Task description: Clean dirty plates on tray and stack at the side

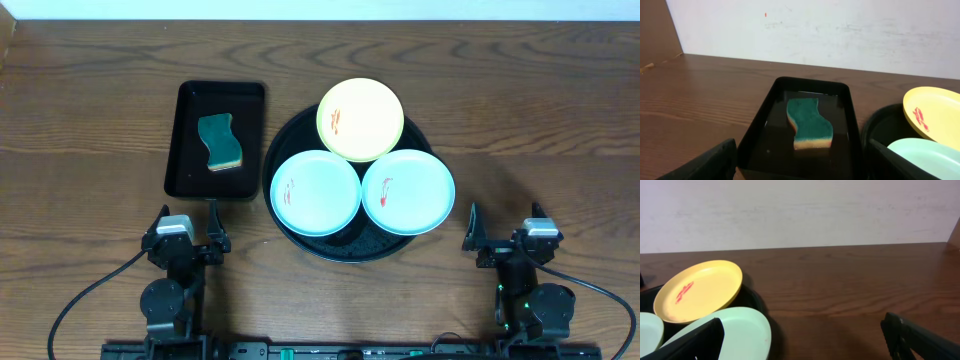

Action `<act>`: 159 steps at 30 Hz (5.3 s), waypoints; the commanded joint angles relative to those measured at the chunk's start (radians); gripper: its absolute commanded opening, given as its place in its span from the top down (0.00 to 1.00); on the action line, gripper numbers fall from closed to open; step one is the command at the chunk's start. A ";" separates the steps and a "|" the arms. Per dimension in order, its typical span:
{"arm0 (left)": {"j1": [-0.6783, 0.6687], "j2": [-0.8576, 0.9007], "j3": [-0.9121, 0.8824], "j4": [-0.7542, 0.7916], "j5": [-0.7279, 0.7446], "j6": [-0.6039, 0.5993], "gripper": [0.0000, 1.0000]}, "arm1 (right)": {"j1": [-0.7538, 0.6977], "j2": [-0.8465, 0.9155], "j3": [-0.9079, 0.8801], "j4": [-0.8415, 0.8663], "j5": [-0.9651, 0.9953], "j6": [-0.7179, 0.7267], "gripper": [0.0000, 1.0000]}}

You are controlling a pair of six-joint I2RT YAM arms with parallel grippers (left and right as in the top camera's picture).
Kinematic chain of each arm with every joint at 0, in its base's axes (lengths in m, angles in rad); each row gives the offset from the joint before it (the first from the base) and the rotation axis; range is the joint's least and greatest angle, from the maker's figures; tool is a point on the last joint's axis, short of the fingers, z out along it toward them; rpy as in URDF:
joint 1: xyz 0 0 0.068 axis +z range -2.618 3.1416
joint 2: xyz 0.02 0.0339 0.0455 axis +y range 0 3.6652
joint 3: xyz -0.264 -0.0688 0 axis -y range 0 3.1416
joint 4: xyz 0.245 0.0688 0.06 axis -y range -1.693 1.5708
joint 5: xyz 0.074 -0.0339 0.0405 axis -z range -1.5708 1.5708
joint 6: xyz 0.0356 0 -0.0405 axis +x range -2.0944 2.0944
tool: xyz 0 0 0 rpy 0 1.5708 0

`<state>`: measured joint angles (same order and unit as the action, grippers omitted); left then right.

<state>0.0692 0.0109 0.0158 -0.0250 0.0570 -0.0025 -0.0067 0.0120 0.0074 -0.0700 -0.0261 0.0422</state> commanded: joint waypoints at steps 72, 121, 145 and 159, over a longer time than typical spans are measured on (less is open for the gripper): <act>-0.003 -0.007 -0.012 -0.042 0.010 0.009 0.19 | -0.012 -0.003 -0.002 -0.003 -0.001 0.013 0.01; -0.002 0.728 0.832 -0.353 0.435 -0.005 0.19 | -0.012 -0.003 -0.002 -0.003 -0.001 0.013 0.01; -0.004 1.694 1.530 -0.892 0.061 -0.326 0.18 | -0.012 -0.003 -0.002 -0.003 -0.001 0.013 0.01; -0.004 1.800 1.521 -0.837 0.064 -0.492 0.18 | -0.012 -0.003 -0.002 -0.003 -0.001 0.013 0.01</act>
<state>0.0654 1.8153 1.5318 -0.8734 0.1425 -0.4221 -0.0071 0.0128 0.0071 -0.0696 -0.0261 0.0444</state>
